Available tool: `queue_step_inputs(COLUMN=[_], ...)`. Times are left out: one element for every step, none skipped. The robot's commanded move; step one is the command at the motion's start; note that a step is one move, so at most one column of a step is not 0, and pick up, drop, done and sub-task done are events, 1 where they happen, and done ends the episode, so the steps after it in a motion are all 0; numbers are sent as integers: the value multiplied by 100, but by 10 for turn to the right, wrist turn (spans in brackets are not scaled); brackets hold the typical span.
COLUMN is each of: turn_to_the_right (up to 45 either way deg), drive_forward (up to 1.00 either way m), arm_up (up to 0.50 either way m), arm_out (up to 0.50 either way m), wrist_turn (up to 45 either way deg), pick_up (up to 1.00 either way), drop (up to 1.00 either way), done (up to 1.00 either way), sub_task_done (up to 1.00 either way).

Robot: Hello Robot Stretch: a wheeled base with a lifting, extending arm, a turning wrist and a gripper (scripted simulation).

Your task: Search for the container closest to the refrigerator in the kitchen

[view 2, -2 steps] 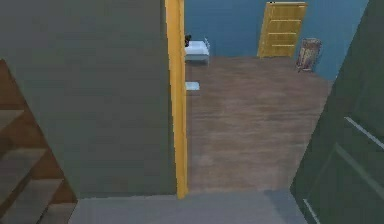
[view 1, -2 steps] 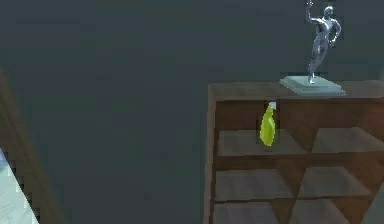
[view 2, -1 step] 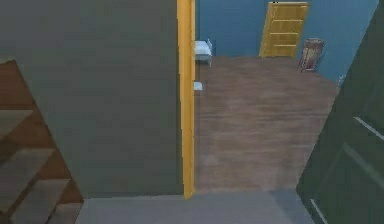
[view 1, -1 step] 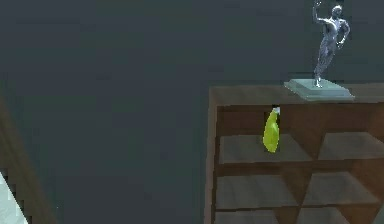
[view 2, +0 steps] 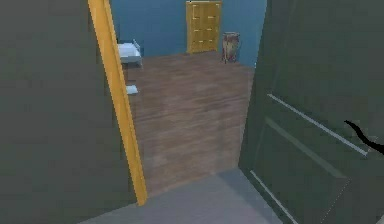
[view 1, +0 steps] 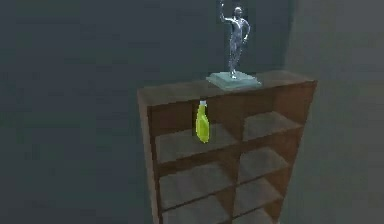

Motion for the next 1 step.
queue_step_inputs(turn_to_the_right=[0], drive_forward=[0], arm_up=[0], arm_out=[0], wrist_turn=[0], pick_up=[0], drop=[0], done=[100], sub_task_done=[0])
